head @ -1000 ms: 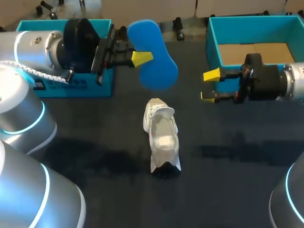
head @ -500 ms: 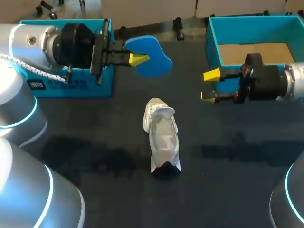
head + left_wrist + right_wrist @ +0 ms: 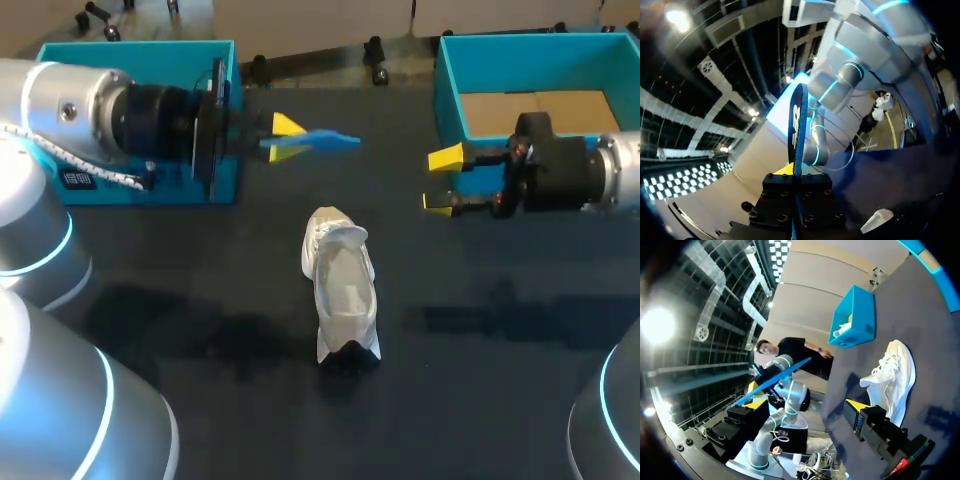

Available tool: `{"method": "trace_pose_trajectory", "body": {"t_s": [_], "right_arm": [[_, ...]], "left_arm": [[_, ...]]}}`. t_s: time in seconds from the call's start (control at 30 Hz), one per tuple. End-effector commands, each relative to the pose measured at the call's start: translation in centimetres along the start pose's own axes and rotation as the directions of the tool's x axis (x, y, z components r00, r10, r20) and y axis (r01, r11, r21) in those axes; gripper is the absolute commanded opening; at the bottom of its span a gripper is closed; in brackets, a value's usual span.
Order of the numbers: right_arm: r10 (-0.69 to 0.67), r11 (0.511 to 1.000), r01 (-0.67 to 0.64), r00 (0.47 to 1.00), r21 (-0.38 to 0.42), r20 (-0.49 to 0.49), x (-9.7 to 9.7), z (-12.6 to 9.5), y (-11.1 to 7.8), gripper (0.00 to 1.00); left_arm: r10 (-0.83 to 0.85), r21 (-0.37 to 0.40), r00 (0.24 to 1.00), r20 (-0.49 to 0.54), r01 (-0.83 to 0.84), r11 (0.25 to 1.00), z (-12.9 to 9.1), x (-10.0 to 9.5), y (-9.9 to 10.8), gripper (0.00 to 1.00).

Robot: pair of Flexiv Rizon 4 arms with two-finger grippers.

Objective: Take the shoe out of the shoebox, open the shoe tongue, remove and reinsert the insole, then place the shoe into the shoebox

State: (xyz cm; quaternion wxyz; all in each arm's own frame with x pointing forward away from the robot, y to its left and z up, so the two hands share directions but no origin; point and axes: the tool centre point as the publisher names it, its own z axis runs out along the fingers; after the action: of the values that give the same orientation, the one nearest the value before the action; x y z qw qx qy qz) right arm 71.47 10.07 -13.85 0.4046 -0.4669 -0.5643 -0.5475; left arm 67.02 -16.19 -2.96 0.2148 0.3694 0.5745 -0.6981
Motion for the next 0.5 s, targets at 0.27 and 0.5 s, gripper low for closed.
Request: {"method": "trace_pose_trajectory", "body": {"t_s": [0.27, 0.5], "right_arm": [[0.000, 1.000, 0.000, 1.000, -0.002, 0.002, 0.0, 0.2, 0.0, 1.00], [0.000, 1.000, 0.000, 1.000, -0.002, 0.002, 0.0, 0.2, 0.0, 1.00]], "left_arm": [[0.358, -0.043, 0.934, -0.001, -0.358, 0.933, -0.9, 3.2, 3.0, 0.00], [0.555, -0.059, 0.830, -0.056, -0.557, 0.828, -1.1, 5.1, 5.1, 0.00]]}}
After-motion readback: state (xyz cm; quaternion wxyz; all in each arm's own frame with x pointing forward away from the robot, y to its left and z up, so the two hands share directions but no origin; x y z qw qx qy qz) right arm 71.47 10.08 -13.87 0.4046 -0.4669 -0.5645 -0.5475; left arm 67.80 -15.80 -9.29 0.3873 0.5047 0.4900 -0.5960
